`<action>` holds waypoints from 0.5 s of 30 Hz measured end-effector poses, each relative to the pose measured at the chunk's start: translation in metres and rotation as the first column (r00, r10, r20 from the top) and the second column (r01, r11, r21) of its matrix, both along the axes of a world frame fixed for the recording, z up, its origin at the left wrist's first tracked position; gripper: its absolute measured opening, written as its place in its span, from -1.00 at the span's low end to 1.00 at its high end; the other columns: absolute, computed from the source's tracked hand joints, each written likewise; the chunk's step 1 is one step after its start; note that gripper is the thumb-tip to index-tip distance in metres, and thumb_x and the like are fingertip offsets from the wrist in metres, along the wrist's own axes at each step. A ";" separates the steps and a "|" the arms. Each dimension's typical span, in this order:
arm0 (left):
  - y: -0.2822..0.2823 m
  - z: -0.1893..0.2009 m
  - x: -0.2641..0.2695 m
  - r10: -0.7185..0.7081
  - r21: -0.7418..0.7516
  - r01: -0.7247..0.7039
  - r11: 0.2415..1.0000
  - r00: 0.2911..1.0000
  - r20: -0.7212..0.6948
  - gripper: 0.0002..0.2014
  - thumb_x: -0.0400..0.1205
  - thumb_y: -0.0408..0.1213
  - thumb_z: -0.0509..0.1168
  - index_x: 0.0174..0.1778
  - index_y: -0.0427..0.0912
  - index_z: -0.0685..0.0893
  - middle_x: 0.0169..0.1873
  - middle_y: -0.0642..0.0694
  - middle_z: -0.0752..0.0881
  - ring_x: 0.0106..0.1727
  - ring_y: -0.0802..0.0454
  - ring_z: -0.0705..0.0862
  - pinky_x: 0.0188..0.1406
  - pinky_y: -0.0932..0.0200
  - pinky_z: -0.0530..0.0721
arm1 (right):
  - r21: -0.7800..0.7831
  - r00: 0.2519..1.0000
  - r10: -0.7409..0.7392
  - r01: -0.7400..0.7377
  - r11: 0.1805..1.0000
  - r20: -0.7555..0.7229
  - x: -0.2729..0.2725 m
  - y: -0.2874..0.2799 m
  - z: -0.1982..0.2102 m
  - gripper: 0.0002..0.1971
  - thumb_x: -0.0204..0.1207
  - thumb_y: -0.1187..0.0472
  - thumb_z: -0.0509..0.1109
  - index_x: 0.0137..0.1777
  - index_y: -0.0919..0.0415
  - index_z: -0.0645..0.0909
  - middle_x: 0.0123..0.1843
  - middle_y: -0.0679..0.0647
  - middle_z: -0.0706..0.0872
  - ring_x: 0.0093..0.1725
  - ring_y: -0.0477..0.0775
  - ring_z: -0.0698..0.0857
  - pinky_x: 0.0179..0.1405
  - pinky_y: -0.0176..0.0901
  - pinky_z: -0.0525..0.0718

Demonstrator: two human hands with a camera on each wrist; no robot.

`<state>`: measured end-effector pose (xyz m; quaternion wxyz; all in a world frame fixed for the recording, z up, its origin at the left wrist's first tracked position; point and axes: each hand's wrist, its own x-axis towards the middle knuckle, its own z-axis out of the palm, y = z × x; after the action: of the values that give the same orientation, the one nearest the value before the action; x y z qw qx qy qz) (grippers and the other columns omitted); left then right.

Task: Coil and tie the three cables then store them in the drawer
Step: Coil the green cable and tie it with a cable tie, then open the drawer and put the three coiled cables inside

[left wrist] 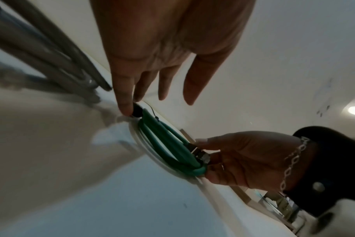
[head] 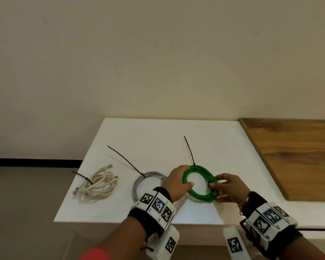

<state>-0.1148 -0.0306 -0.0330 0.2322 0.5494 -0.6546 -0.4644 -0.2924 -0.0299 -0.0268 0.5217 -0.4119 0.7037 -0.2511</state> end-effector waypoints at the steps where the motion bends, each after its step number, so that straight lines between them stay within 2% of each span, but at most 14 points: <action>1: 0.005 0.002 0.003 -0.011 -0.029 0.012 1.000 1.000 0.017 -0.50 0.61 -0.37 0.24 0.48 -0.26 0.30 0.49 -0.19 0.38 0.54 -0.06 0.32 0.56 0.13 0.26 | -0.011 1.000 -0.015 0.015 1.000 -0.011 -0.001 0.003 0.000 -0.68 0.44 0.36 0.44 0.17 0.41 0.53 -0.32 0.22 0.66 -0.37 0.07 0.62 -0.61 -0.26 0.71; 3: 0.023 0.002 0.013 0.011 -0.079 -0.011 0.997 1.000 -0.006 -0.58 0.62 -0.38 0.23 0.42 -0.23 0.40 0.46 -0.15 0.43 0.49 -0.02 0.38 0.50 0.20 0.28 | -0.058 0.998 -0.037 0.034 0.998 -0.058 -0.003 0.016 -0.001 -0.73 0.44 0.33 0.44 0.10 0.42 0.56 -0.29 0.24 0.64 -0.37 0.08 0.59 -0.48 -0.11 0.70; 4: 0.036 0.003 0.019 0.046 -0.095 -0.051 0.994 0.998 -0.052 -0.66 0.62 -0.39 0.23 0.33 -0.21 0.49 0.36 -0.13 0.53 0.38 -0.02 0.49 0.44 0.12 0.41 | -0.099 0.996 -0.033 0.024 0.995 -0.088 -0.004 0.025 -0.001 -0.76 0.44 0.30 0.45 0.06 0.41 0.57 -0.26 0.25 0.64 -0.36 0.10 0.58 -0.42 -0.07 0.68; 6: 0.065 0.008 0.038 0.140 -0.183 -0.162 0.970 0.982 -0.129 -0.80 0.62 -0.41 0.21 0.13 -0.18 0.61 0.03 -0.06 0.66 0.06 -0.05 0.63 0.06 -0.05 0.69 | -0.215 0.979 0.029 -0.073 0.974 -0.200 -0.003 0.048 0.001 -0.84 0.46 0.25 0.43 -0.05 0.33 0.59 -0.26 0.20 0.64 -0.34 0.11 0.59 -0.39 -0.10 0.62; 7: 0.086 0.010 0.052 0.184 -0.266 -0.208 0.941 0.976 -0.113 -0.83 0.62 -0.41 0.22 0.07 -0.21 0.65 -0.06 -0.04 0.66 -0.02 -0.07 0.64 -0.10 -0.04 0.72 | -0.273 0.956 0.081 -0.161 0.948 -0.281 0.001 0.066 0.001 -0.87 0.48 0.23 0.41 -0.09 0.30 0.59 -0.27 0.16 0.65 -0.33 0.12 0.62 -0.37 -0.11 0.62; 8: 0.097 0.008 0.064 0.220 -0.348 -0.230 0.909 0.973 -0.071 -0.84 0.61 -0.42 0.22 0.02 -0.23 0.67 -0.07 -0.06 0.68 -0.04 -0.08 0.65 -0.14 -0.01 0.70 | -0.305 0.916 0.138 -0.263 0.915 -0.376 0.004 0.078 0.002 -0.89 0.49 0.22 0.39 -0.11 0.28 0.60 -0.27 0.15 0.66 -0.30 0.14 0.65 -0.32 -0.08 0.64; 10: 0.125 0.007 0.096 0.310 -0.466 -0.262 0.845 0.950 0.028 -0.84 0.60 -0.43 0.21 -0.03 -0.26 0.69 -0.05 -0.15 0.73 -0.01 -0.10 0.66 -0.04 -0.01 0.66 | -0.288 0.780 0.261 -0.486 0.825 -0.568 0.016 0.108 0.003 -0.92 0.51 0.21 0.37 -0.13 0.22 0.60 -0.21 0.16 0.70 -0.19 0.18 0.68 -0.12 -0.01 0.64; 12: 0.150 0.001 0.127 0.418 -0.503 -0.313 0.806 0.902 0.108 -0.83 0.59 -0.43 0.19 -0.04 -0.27 0.69 -0.05 -0.21 0.74 0.04 -0.13 0.64 0.03 0.00 0.60 | -0.137 0.584 0.394 -0.663 0.736 -0.710 0.026 0.133 0.003 -0.93 0.52 0.16 0.34 -0.17 0.09 0.54 -0.11 0.12 0.70 -0.10 0.12 0.65 -0.03 -0.07 0.60; 14: 0.165 -0.011 0.149 0.479 -0.477 -0.321 0.818 0.840 0.256 -0.82 0.60 -0.39 0.17 0.02 -0.27 0.65 0.02 -0.23 0.70 0.14 -0.16 0.58 0.09 0.00 0.56 | 0.049 0.371 0.517 -0.776 0.629 -0.771 0.032 0.151 -0.005 -0.88 0.54 0.12 0.30 -0.21 -0.04 0.45 -0.08 0.04 0.63 -0.09 0.03 0.58 -0.06 -0.20 0.52; 15: 0.172 -0.018 0.161 0.487 -0.456 -0.313 0.833 0.805 0.339 -0.81 0.61 -0.37 0.16 0.06 -0.27 0.62 0.07 -0.24 0.67 0.19 -0.17 0.54 0.13 0.00 0.53 | 0.103 0.306 0.546 -0.797 0.595 -0.780 0.038 0.159 -0.009 -0.89 0.55 0.09 0.27 -0.20 -0.07 0.44 -0.06 0.00 0.57 -0.07 0.01 0.55 -0.07 -0.23 0.47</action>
<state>0.0466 0.1414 -0.0512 0.2734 0.7123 -0.6329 -0.1316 -0.2548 0.1294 -0.0355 0.1688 -0.8076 0.5591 0.0821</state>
